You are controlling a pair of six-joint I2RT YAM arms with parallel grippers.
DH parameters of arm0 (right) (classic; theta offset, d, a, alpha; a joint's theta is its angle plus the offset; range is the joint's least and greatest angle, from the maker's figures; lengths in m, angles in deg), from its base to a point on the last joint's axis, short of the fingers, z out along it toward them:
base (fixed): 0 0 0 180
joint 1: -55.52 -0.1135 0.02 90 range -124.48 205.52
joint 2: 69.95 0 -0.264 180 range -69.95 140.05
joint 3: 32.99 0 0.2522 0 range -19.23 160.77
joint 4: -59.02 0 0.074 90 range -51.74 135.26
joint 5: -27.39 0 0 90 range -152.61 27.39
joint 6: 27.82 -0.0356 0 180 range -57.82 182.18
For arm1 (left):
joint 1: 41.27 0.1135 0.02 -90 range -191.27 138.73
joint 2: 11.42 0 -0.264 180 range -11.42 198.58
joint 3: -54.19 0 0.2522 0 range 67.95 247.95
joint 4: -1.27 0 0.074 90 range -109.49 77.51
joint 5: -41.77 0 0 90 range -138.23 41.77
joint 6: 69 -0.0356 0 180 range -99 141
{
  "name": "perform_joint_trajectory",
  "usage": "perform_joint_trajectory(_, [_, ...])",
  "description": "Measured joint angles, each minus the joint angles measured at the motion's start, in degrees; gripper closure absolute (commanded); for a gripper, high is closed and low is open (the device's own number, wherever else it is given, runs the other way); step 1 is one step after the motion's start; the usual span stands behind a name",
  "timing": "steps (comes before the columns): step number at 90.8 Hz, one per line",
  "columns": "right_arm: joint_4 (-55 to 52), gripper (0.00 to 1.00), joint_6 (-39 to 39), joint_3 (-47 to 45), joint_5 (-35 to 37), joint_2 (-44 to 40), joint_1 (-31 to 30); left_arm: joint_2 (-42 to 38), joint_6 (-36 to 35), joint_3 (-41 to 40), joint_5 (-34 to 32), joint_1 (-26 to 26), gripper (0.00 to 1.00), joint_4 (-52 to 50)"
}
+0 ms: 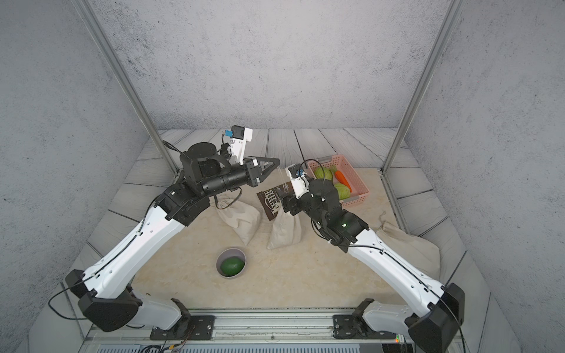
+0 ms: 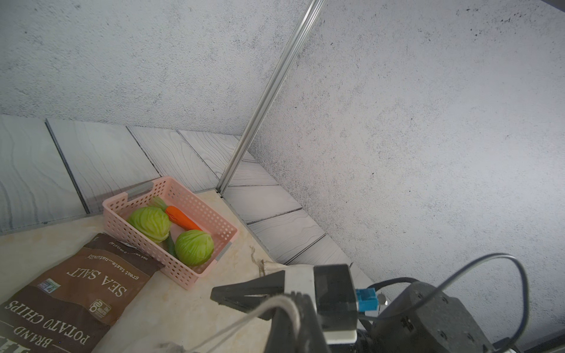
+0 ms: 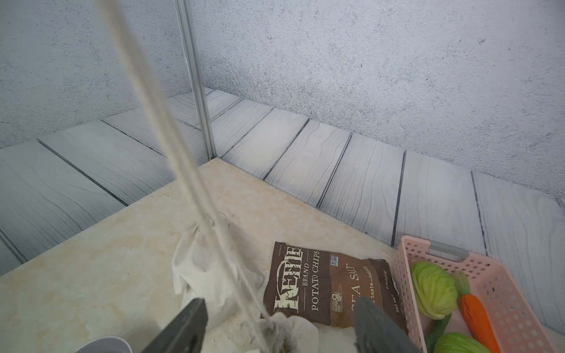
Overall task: Close the soil bag
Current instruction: Frap the soil bag at the center of the board.
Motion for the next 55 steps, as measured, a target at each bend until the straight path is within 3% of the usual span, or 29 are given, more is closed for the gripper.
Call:
perform_joint_trajectory(12, [0.3,0.70,-0.7,2.6,4.1,3.3,0.0,0.2,-0.3,0.5,-0.3,-0.5,1.00,-0.4])
perform_joint_trajectory(22, [-1.0,0.83,-1.2,2.8,8.1,5.5,0.0,0.2,-1.7,1.1,-2.0,-0.5,1.00,-2.7])
perform_joint_trajectory(40, [0.1,0.88,-2.7,-0.9,10.2,8.2,2.7,0.0,-5.6,3.8,-5.6,0.7,1.00,-13.6])
perform_joint_trajectory(55, [3.5,0.87,-3.8,-2.5,5.5,11.3,5.5,0.0,-6.6,3.9,-4.2,5.7,1.00,-21.5])
